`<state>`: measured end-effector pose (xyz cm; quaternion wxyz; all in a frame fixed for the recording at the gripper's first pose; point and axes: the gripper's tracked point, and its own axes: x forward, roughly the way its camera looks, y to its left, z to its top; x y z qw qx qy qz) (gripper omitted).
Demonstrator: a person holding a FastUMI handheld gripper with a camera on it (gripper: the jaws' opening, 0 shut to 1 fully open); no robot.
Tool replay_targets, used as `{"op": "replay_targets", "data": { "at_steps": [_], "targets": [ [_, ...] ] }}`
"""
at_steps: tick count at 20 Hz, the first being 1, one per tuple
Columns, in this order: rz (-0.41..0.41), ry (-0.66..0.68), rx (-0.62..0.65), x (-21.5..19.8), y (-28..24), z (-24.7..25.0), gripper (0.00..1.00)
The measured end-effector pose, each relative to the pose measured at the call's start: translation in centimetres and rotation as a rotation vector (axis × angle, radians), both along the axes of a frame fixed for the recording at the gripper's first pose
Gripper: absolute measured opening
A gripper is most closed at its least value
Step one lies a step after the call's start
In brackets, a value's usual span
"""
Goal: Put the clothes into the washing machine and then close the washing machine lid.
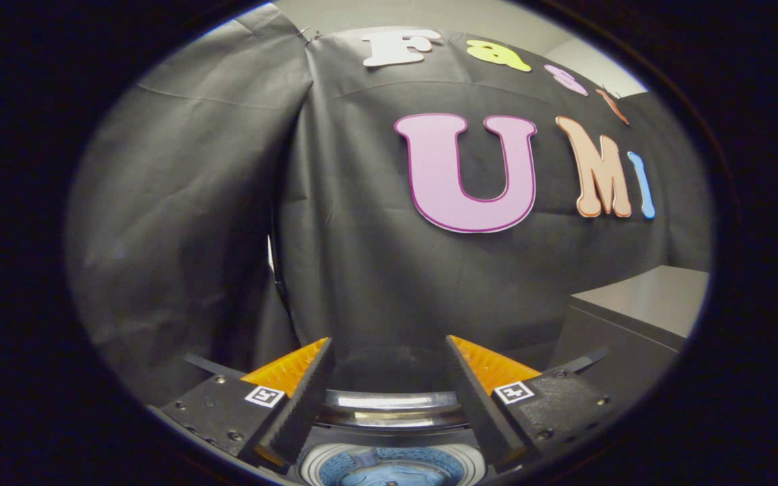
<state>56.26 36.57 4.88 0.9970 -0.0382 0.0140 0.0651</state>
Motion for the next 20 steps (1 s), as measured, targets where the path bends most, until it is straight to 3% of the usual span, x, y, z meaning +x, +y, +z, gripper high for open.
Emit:
{"op": "replay_targets", "data": {
  "at_steps": [11, 15, 17, 20],
  "targets": [
    [-0.025, -0.046, 0.008, 0.0, -0.4, 0.1, 0.97],
    [-0.094, 0.068, -0.004, 0.3, -1.1, -1.4, 0.97],
    [-0.115, 0.192, -0.035, -0.5, -1.6, -5.0, 0.97],
    [-0.091, 0.188, 0.000, -1.3, -1.6, -6.8, 0.97]
  ]
}}
